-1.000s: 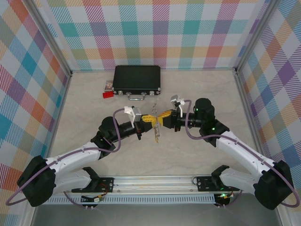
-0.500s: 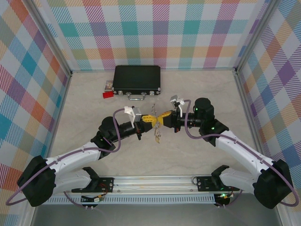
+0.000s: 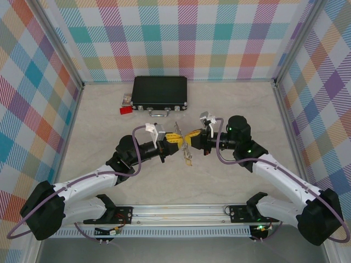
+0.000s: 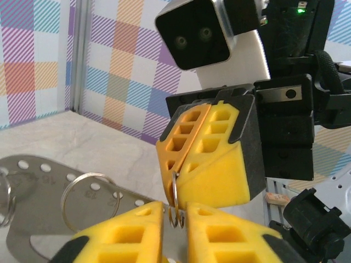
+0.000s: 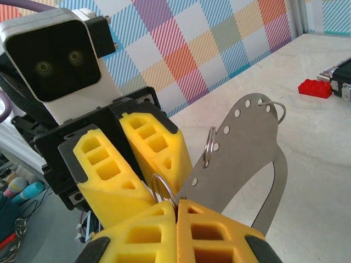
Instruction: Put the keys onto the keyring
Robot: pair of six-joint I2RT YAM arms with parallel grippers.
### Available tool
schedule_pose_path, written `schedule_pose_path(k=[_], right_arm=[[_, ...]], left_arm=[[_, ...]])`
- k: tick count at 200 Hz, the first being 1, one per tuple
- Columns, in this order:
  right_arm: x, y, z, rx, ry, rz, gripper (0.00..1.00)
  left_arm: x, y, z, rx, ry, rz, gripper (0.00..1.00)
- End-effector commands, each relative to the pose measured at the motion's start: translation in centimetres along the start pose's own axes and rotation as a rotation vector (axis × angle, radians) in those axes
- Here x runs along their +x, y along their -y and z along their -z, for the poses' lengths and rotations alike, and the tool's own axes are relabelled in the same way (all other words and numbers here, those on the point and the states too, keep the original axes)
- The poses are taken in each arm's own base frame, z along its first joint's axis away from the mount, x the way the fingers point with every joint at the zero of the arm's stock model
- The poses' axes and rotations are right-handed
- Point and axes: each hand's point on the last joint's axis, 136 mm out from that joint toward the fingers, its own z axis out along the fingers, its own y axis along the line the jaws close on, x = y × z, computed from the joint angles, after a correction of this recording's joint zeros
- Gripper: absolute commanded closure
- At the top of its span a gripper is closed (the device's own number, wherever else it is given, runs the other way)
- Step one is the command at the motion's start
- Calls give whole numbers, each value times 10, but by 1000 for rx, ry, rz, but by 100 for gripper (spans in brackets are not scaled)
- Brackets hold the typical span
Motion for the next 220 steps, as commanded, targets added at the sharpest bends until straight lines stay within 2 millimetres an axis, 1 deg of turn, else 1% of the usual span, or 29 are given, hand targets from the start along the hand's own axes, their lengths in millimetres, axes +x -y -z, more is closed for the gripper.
schedule_pose_path(k=[1,11,39,52,75,89,115,124,139,158,173,180,220], right_arm=[[-3,-3,5,17,16,50,100],[-3,-1,6,31,14,56,100],[-1,2,8,58,-1,67,100],[-1,4,8,65,-3,71,100],[4,14,8,115,-19,90,100],[6,19,9,145,-28,108,100],[10,28,11,193,-42,141,100],[13,32,11,211,-51,154,100],[15,36,10,228,-63,157,100],[17,38,9,230,-64,172,100],[19,38,8,230,-66,178,100],[21,39,7,234,-71,185,100],[30,33,0,236,-107,243,100]], left_arm=[[-11,4,-3,13,20,-18,73],[-10,4,-3,17,11,-16,67],[-9,4,-4,20,-29,-11,63],[-9,3,-3,10,-39,-13,59],[-11,2,2,-8,-61,-16,58],[-7,-2,5,-35,-103,-22,58],[-4,-13,13,-121,-156,-61,58],[-6,-16,17,-152,-147,-64,55],[-5,-20,21,-185,-165,-65,55],[0,-23,22,-203,-239,-78,55],[9,-23,24,-203,-313,-76,56],[11,-23,23,-198,-335,-82,56],[26,-17,23,-137,-456,-110,56]])
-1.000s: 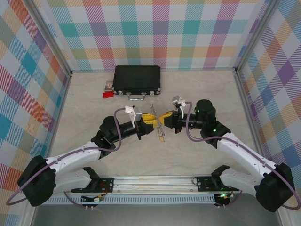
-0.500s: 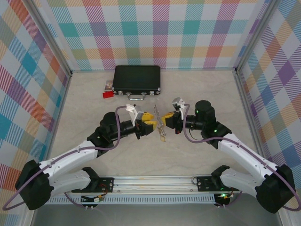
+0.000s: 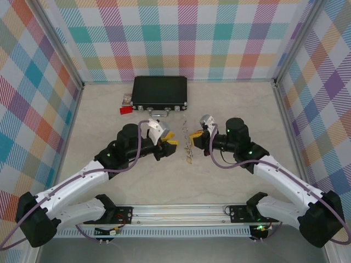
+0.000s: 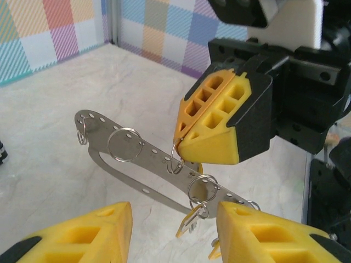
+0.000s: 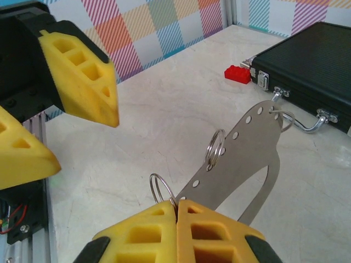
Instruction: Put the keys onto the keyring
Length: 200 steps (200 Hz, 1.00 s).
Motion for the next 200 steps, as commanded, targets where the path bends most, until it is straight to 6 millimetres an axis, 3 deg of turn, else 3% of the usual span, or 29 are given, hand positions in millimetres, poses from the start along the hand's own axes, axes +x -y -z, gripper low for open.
schedule_pose_path(k=[1,92,129,200], right_arm=[[6,-6,-5,0,-12,74,100],[21,-20,-19,-1,-85,182,100],[20,-24,-19,-13,-80,190,100],[20,-33,-18,-43,-73,203,100]], left_arm=[[16,3,0,33,-113,-41,57],[29,18,-5,162,-292,-134,63],[35,15,-9,166,-320,-138,63],[28,7,-18,132,-294,-145,68]])
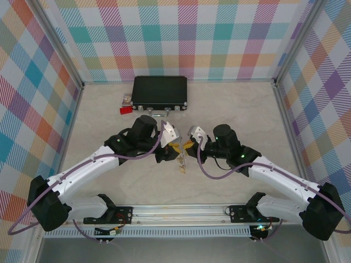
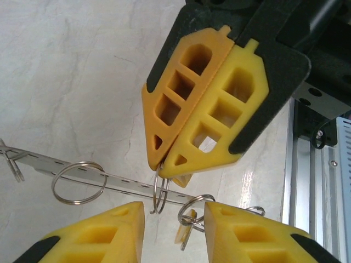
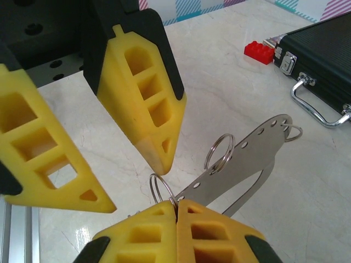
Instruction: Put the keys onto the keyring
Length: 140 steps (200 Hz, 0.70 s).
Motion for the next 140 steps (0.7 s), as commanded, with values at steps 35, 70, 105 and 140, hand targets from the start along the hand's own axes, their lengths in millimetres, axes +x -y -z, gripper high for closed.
schedule_pose_path(k=[35,70,105,140], right_arm=[[-13,-10,5,-29,48,46,100],[-13,-13,6,-36,55,52,100],[-13,-10,7,-21,58,53,100],[-13,-7,8,-1,67,57,100]], left_arm=[[-16,-8,4,-24,35,-25,68],[-15,-16,2,-54,31,-14,70],[-17,-19,6,-72,53,-15,69],[-15,-13,14,-89,127,-134,64]])
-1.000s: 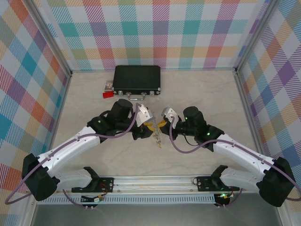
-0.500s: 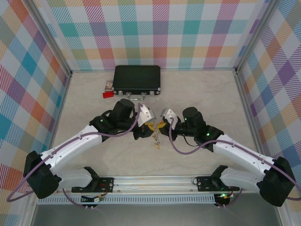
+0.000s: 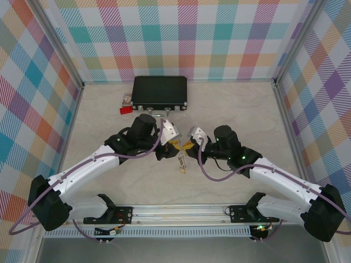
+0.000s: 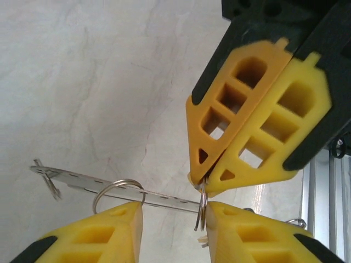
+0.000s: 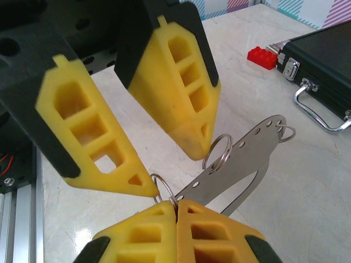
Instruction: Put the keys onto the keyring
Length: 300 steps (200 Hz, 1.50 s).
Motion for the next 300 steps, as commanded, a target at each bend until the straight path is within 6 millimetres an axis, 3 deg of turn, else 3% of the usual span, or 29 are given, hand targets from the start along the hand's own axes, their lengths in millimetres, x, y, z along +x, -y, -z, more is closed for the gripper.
schedule_pose_path(k=[1,38,76,180,226,300], right_arm=[[-11,-3,4,3,53,47,100],[-12,2,4,40,65,67,100],[-12,1,6,62,90,106,100],[-13,-5,3,62,104,142,100],[-12,-7,2,55,101,145,100],[-12,-11,2,45,103,157,100]], left_arm=[[-9,-1,12,-39,95,-116,64],[-3,-1,19,-105,162,-284,64],[-1,-4,20,-139,152,-346,64],[-1,17,8,19,107,-287,66],[-11,15,11,0,144,-281,72],[-9,17,6,31,125,-261,76]])
